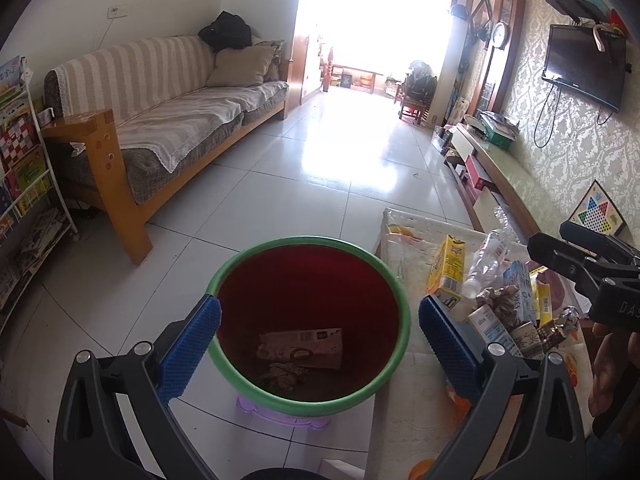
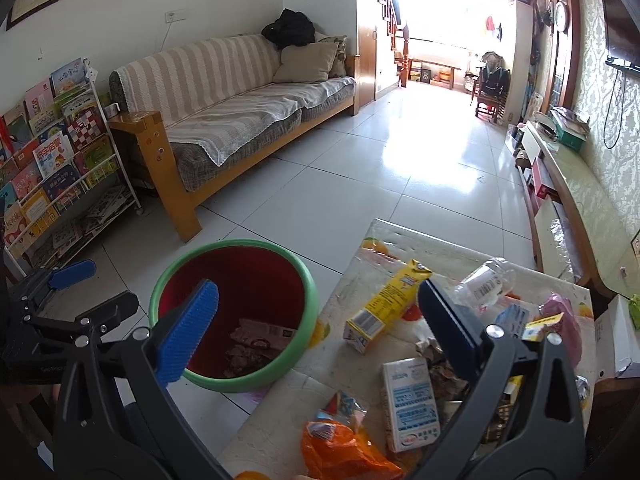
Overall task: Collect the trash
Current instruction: 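Release the strawberry carton into the green bucket with the right tool, then grasp the orange plastic bag on the table with the left tool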
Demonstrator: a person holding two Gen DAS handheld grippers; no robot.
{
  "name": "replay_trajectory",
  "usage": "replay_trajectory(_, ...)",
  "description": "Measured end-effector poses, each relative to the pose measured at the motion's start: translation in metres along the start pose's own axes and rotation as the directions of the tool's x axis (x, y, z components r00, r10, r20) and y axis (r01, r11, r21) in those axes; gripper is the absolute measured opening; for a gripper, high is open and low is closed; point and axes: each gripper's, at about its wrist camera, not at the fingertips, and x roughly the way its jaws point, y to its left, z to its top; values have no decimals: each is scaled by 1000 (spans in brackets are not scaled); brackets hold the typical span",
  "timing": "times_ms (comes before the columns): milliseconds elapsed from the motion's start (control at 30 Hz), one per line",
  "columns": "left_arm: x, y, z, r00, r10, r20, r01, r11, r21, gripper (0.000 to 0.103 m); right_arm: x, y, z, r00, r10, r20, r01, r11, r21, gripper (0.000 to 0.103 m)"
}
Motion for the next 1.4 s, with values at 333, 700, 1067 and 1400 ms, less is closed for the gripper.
replay_trajectory(333,11,-87,-24,987,-137,-87,144,986,88,95,-58,-96,-47,992,-127,-2,127,986,105,98)
replay_trajectory(700,78,-164,-83,941,-116,-318,175,971,163,95,-93,-169,-100,979,-203,-35,206,958,198,98)
replay_trajectory(1067,119,-170,-102,915,-65,-399,105,991,81,87,-108,-207,-134,970,-237,-60,245,939,241,98)
replay_trajectory(1400,123,-176,-110,910,-68,-408,118,988,97,55,-98,-223,-153,968,-231,-101,250,933,261,98)
